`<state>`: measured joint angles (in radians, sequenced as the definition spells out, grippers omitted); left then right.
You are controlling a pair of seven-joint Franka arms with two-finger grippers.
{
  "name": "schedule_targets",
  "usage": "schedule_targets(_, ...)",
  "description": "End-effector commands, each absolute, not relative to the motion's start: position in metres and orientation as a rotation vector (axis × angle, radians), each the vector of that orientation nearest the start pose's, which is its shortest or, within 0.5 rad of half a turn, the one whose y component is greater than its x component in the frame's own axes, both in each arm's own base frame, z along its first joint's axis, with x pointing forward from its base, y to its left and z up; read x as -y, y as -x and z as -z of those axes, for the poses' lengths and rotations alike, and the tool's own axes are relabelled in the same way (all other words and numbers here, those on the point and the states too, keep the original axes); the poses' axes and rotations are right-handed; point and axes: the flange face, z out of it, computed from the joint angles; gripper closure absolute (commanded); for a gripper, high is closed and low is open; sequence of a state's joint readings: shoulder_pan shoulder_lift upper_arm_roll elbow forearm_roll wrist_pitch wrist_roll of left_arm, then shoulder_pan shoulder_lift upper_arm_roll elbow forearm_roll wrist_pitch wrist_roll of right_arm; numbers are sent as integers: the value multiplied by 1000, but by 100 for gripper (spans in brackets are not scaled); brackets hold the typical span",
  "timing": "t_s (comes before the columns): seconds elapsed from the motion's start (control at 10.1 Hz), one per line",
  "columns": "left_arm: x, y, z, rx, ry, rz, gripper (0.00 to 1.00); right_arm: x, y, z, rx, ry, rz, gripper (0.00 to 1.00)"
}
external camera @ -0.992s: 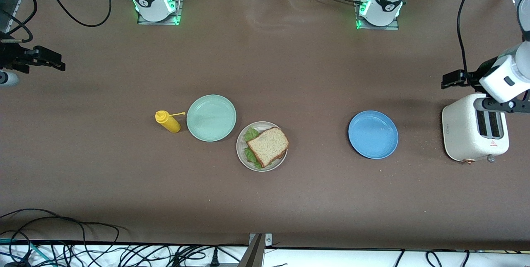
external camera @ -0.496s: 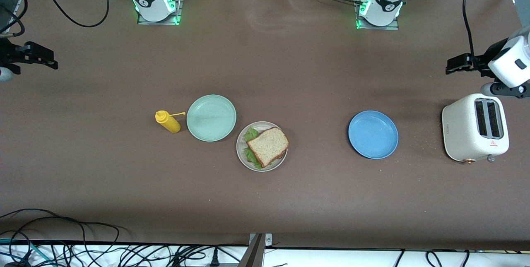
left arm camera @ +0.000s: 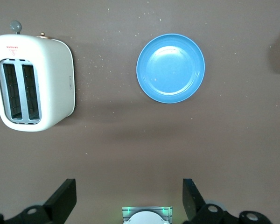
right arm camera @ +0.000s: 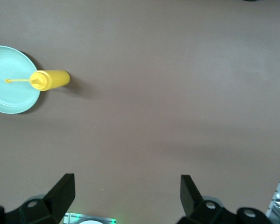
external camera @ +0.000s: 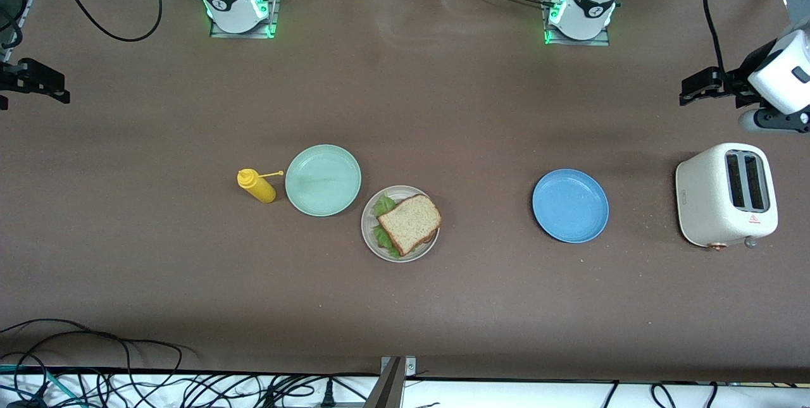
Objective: Make sandwich on beige plate with both arms
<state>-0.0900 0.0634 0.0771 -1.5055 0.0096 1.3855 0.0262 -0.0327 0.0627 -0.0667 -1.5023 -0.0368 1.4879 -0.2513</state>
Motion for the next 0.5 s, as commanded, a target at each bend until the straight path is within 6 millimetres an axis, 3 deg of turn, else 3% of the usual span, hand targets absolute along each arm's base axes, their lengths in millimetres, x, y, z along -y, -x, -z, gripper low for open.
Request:
schedule_targets(0.0, 6, -552, -609, -61, 3092, -269, 0, 71, -558, -618, 82, 3101, -113, 0)
schedule_targets(0.2, 3, -553, -609, -54, 3096, -269, 0, 63, -559, -619, -51, 3117, -109, 0)
schedule_targets(0.4, 5, -553, -609, -61, 3095, -269, 0, 64, -559, -620, -42, 3122, -117, 0)
